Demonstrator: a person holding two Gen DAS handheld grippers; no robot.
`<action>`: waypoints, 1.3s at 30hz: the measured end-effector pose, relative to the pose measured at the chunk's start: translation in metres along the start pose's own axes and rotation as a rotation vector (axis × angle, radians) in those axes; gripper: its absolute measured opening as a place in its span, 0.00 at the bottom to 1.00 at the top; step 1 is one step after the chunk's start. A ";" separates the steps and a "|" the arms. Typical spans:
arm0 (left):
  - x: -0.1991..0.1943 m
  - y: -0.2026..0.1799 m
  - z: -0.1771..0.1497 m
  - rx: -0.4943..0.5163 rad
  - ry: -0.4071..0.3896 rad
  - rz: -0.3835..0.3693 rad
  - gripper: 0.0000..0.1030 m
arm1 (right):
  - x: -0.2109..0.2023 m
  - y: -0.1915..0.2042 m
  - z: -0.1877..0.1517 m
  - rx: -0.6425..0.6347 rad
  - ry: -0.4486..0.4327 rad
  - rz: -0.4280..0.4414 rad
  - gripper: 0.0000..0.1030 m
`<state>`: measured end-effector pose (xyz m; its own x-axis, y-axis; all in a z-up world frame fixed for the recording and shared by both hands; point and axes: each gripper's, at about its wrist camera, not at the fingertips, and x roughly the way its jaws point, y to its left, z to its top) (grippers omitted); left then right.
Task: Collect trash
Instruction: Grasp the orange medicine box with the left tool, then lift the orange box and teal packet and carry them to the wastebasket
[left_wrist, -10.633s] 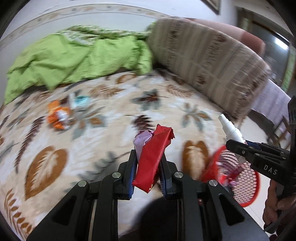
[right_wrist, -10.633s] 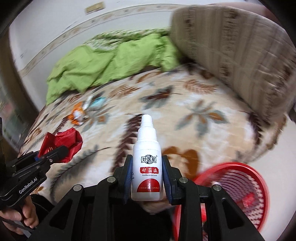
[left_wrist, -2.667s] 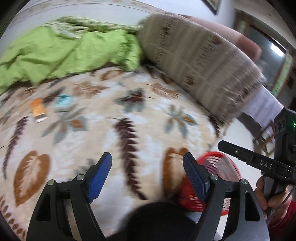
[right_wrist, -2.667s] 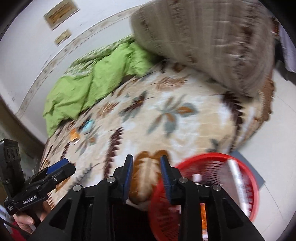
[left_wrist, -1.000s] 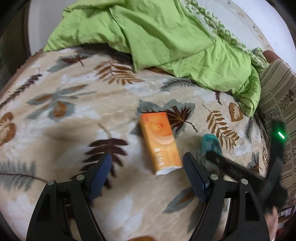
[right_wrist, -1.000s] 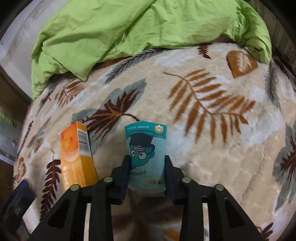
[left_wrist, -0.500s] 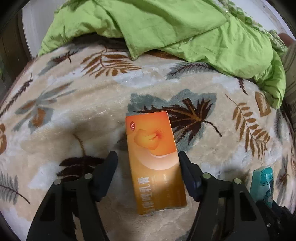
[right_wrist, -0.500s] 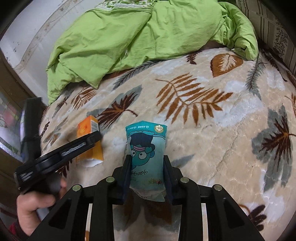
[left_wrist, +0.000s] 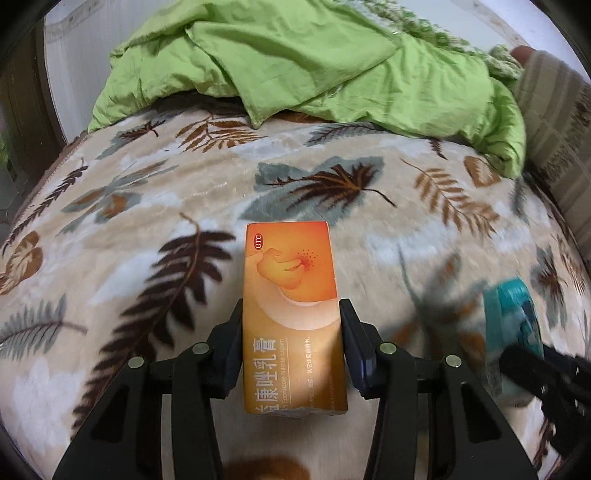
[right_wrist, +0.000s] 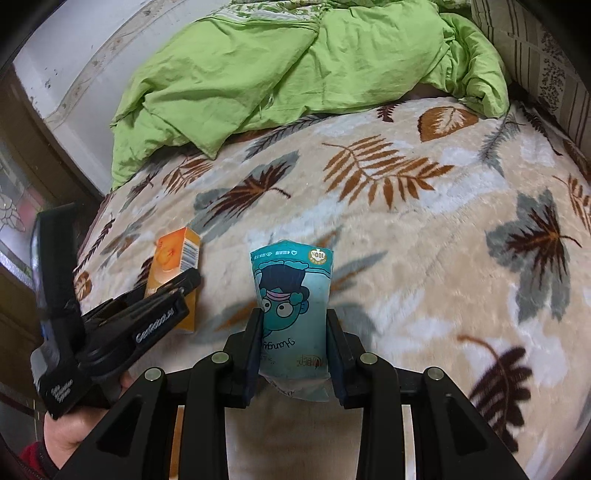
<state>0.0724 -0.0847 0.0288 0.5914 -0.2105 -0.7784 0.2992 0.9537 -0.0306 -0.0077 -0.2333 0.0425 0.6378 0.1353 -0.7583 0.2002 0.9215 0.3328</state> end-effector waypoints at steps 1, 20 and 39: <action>-0.007 -0.002 -0.004 0.008 -0.006 -0.002 0.44 | -0.004 0.000 -0.004 -0.004 -0.001 -0.001 0.33; -0.152 -0.058 -0.060 0.121 -0.147 -0.156 0.44 | -0.128 -0.022 -0.068 0.031 -0.076 -0.030 0.33; -0.242 -0.190 -0.123 0.382 -0.143 -0.483 0.44 | -0.280 -0.126 -0.165 0.257 -0.191 -0.175 0.33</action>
<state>-0.2196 -0.1882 0.1464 0.4089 -0.6497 -0.6409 0.7882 0.6054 -0.1108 -0.3342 -0.3275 0.1204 0.6998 -0.1097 -0.7058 0.4839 0.7997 0.3554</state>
